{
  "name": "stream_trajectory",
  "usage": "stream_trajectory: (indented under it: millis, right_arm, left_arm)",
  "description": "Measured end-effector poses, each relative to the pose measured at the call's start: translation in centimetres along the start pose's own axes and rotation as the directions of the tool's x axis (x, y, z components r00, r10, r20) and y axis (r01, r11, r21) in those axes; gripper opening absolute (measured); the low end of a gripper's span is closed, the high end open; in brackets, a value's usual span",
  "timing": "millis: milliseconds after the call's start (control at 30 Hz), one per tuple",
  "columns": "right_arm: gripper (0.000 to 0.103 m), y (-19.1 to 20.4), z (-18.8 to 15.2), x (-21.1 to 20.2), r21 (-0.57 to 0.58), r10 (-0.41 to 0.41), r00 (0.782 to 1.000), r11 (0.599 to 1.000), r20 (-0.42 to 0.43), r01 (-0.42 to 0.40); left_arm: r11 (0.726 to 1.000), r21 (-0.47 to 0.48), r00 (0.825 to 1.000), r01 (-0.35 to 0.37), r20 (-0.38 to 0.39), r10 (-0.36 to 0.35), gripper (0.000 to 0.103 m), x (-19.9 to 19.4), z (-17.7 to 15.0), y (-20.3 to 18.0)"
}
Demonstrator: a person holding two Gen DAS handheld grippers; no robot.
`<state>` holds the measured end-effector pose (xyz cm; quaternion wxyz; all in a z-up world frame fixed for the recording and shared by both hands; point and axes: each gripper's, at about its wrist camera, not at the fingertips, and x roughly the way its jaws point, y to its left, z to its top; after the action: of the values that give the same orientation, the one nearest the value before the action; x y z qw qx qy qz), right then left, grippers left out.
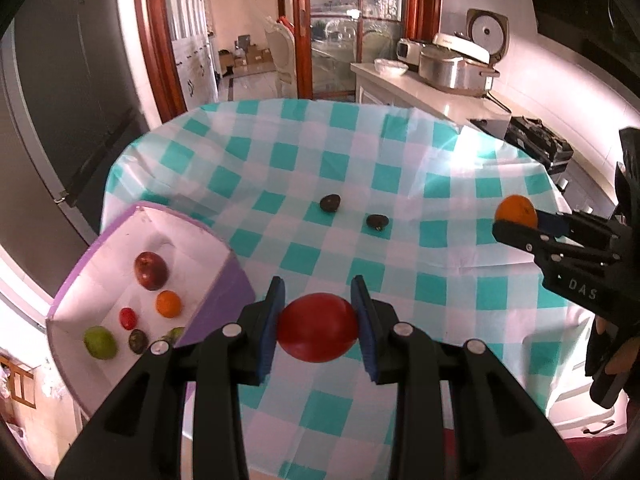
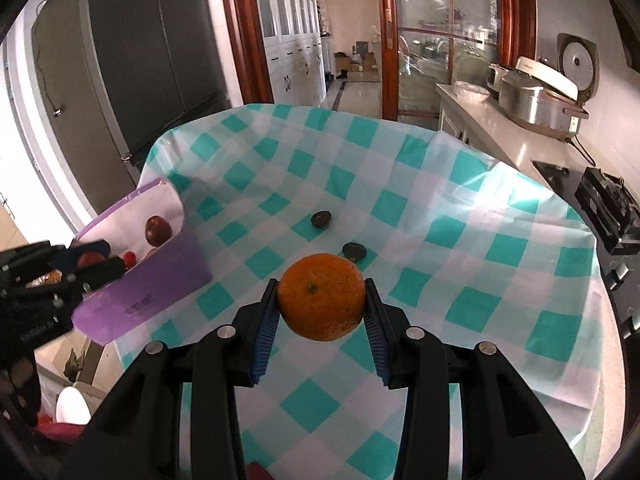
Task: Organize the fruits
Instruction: 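Carry the orange and cherry tomato into the box with both grippers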
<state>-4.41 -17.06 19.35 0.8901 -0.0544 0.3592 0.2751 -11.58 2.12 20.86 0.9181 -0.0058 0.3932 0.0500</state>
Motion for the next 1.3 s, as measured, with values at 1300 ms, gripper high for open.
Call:
stream_trajectory:
  millis: [1300]
  right_arm:
    - [0.040,15.6,8.3,11.5,-0.221,0.122,0.978,0.962,-0.172,-0.159]
  left_arm:
    - [0.956,-0.273,0.991,-0.105,-0.104,0.079,0.035,2.5,-3.0,25.3]
